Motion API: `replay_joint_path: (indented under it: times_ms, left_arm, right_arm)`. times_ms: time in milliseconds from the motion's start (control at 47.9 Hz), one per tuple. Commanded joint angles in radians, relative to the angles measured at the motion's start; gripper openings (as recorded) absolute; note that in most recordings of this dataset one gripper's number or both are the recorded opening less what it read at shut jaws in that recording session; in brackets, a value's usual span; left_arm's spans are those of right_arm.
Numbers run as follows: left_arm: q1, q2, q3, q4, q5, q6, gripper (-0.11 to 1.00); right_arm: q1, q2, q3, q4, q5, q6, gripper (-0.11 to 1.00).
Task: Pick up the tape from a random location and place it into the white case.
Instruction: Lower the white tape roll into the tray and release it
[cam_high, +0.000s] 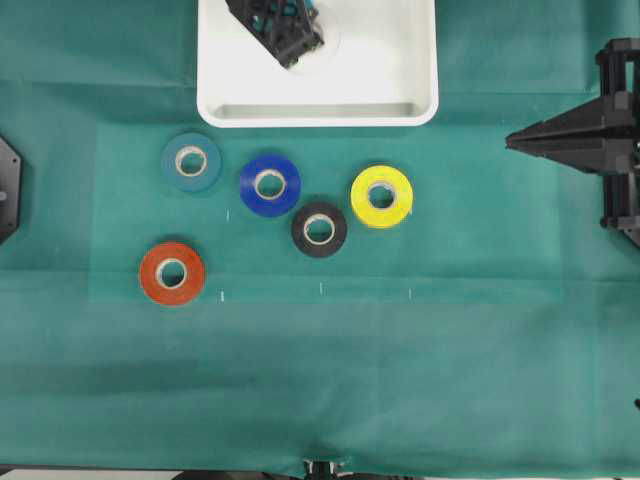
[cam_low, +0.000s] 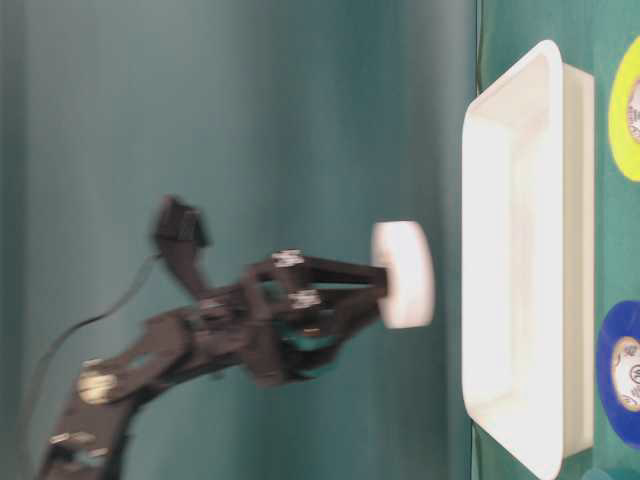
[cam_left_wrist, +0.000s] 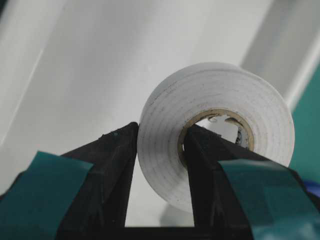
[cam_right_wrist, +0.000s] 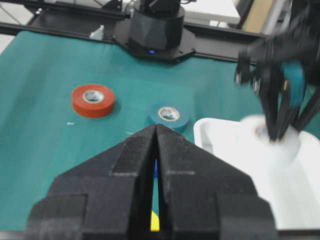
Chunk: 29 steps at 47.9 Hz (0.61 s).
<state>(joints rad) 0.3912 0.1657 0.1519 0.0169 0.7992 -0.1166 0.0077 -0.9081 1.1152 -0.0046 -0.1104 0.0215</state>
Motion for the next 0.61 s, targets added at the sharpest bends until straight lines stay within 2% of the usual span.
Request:
replay_joint_path:
  times_ms: [0,230,585]
  left_arm:
    - [0.006,-0.003,0.018,0.000,-0.057,0.000,0.27]
    - [0.026,0.038,0.064,0.002,-0.146,0.000,0.27]
    - [0.034,0.109,0.081,0.000,-0.193,0.000,0.27]
  right_arm:
    - [0.002,0.011,-0.026,-0.002,-0.006,-0.002,0.00]
    - [0.000,0.017,-0.025,-0.002,-0.008,-0.002,0.00]
    - [0.002,0.017,-0.025,-0.002,-0.005,-0.003,0.00]
